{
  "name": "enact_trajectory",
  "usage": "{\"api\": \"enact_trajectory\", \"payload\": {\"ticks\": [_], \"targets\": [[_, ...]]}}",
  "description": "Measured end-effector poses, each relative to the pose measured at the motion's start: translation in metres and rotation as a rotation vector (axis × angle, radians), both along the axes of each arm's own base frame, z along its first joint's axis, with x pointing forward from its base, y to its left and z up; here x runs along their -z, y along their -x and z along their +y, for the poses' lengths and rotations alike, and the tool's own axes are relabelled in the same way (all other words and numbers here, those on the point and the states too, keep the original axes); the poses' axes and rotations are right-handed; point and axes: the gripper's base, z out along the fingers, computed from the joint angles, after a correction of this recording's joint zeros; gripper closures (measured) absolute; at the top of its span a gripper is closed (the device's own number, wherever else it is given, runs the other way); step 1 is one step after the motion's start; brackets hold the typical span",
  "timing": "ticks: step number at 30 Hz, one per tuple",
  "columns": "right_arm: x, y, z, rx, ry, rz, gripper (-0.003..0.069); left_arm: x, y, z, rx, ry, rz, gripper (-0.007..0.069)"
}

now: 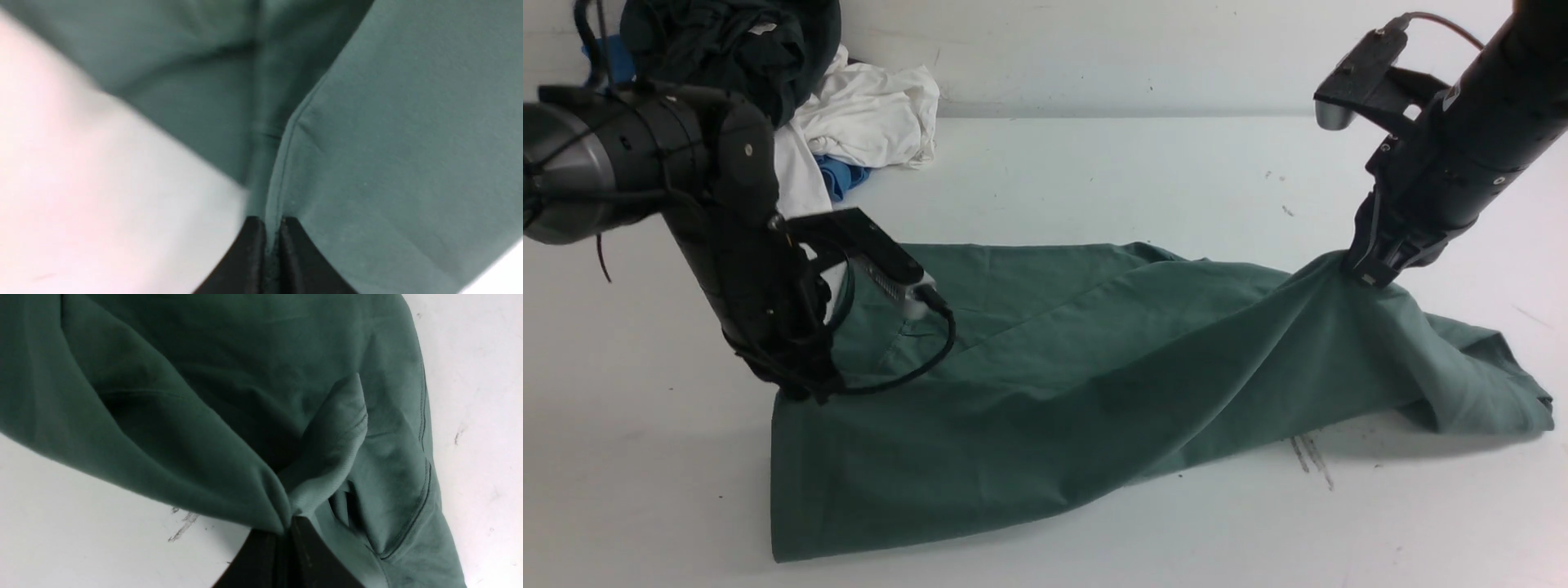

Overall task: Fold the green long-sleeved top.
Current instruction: Use both arms to drag the lower edge of the fabric forward and fold it over the upper edge

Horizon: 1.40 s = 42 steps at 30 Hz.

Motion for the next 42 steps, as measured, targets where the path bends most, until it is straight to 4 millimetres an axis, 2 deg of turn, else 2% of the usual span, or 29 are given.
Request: {"api": "enact_trajectory", "payload": {"ticks": [1,3,4,5,8,9,10,11,13,17,21,28,33,37,42], "targets": [[0.000,-0.001,-0.003,0.007,0.003,-0.001,0.0650,-0.014,-0.002,0.001,0.001,-0.005,-0.048,0.0618],[0.000,-0.002,-0.007,0.016,0.010,-0.003,0.0650,-0.028,-0.004,0.002,0.001,-0.008,-0.095,0.0618],[-0.002,-0.004,-0.015,0.034,0.022,-0.008,0.0650,-0.050,-0.010,0.004,-0.002,-0.006,-0.167,0.0618],[-0.003,-0.005,-0.017,0.039,0.024,-0.014,0.0650,-0.060,-0.014,0.005,-0.004,-0.003,-0.204,0.0617],[-0.008,-0.007,-0.025,0.052,0.028,-0.031,0.0650,-0.079,-0.021,0.008,-0.018,0.007,-0.271,0.0613],[-0.012,-0.009,-0.028,0.049,0.031,-0.047,0.0650,-0.093,-0.029,0.011,-0.031,0.017,-0.324,0.0611],[-0.013,-0.009,-0.029,0.047,0.032,-0.049,0.0650,-0.093,-0.029,0.011,-0.031,0.017,-0.324,0.0611],[-0.015,-0.010,-0.031,0.040,0.037,-0.060,0.0650,-0.101,-0.037,0.013,-0.040,0.022,-0.360,0.0611],[-0.018,-0.012,-0.033,0.027,0.043,-0.070,0.0650,-0.105,-0.049,0.013,-0.047,0.027,-0.383,0.0611],[-0.014,-0.021,-0.036,0.022,0.049,-0.071,0.0650,-0.094,-0.074,0.009,-0.053,0.038,-0.384,0.0610],[0.002,-0.041,-0.040,0.035,0.054,-0.044,0.0650,-0.081,-0.097,0.005,-0.066,0.052,-0.386,0.0610],[0.021,-0.071,-0.040,0.045,0.054,-0.039,0.0650,-0.057,-0.121,0.012,-0.096,0.052,-0.395,0.0610],[0.043,-0.093,-0.038,0.051,0.052,-0.025,0.0650,-0.024,-0.140,0.016,-0.119,0.063,-0.392,0.0610],[0.063,-0.102,-0.038,0.065,0.051,-0.002,0.0650,-0.001,-0.154,0.016,-0.127,0.076,-0.430,0.0610],[0.076,-0.107,-0.038,0.072,0.051,0.003,0.0650,0.016,-0.164,0.016,-0.149,0.088,-0.458,0.0610]]}}
